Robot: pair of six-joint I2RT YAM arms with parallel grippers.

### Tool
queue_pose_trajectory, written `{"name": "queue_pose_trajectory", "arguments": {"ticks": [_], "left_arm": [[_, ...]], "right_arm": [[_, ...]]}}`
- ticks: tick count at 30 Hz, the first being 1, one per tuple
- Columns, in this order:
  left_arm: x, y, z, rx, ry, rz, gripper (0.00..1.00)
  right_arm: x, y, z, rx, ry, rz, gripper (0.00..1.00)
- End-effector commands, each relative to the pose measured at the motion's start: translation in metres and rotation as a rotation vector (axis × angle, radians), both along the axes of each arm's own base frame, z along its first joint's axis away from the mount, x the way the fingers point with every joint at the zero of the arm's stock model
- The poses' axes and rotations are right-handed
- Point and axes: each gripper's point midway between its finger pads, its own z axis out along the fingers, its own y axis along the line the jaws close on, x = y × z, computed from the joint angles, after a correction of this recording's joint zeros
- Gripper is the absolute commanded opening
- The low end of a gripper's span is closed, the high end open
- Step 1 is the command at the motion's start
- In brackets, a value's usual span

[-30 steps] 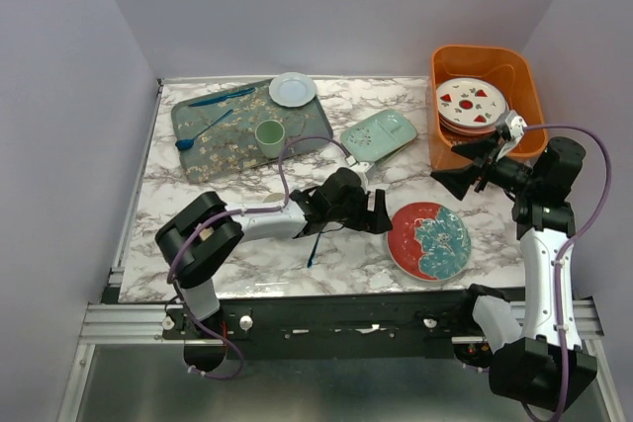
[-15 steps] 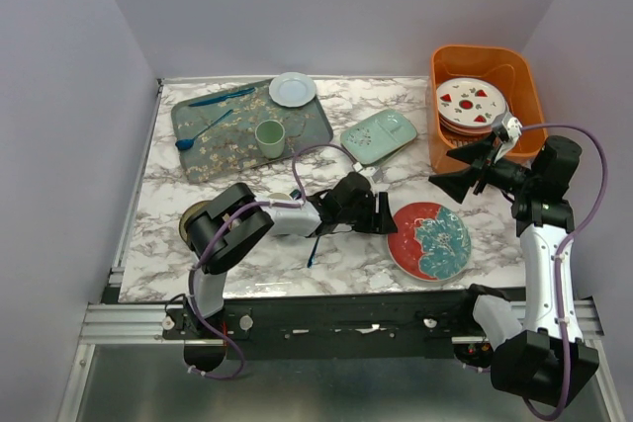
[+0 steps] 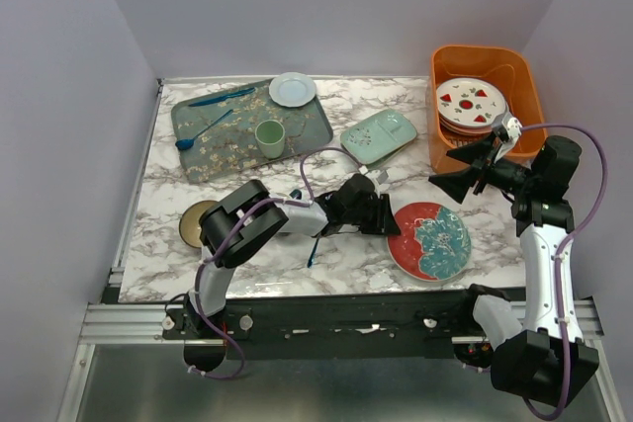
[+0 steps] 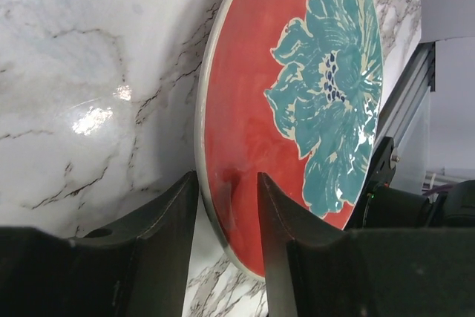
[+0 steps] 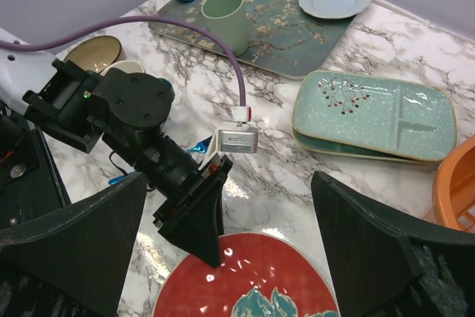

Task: Place the mixed dishes into the plastic bin
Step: Pick up the plate at the center of the board.

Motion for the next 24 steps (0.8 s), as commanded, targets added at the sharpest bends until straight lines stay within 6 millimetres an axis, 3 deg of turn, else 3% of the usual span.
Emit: {"name": "queue_pose_trajectory", "arguments": {"ticks": [1, 7, 12, 24], "left_arm": [[-0.004, -0.013, 0.004, -0.057, 0.016, -0.038, 0.45], [-0.007, -0.015, 0.009, -0.085, 0.018, -0.061, 0.3], [-0.002, -0.01, 0.033, -0.148, -0.012, -0.048, 0.0], [0.011, 0.028, 0.103, -0.282, -0.068, 0.039, 0.0]], "right_arm": [[-0.005, 0.003, -0.002, 0.011, 0.018, 0.026, 1.0], [-0.004, 0.003, -0.003, 0.011, 0.021, 0.026, 1.0], [-0.004, 0.003, -0.004, 0.009, 0.019, 0.029, 1.0], [-0.017, 0.007, -0.01, -0.07, -0.073, 0.098, 1.0]]}}
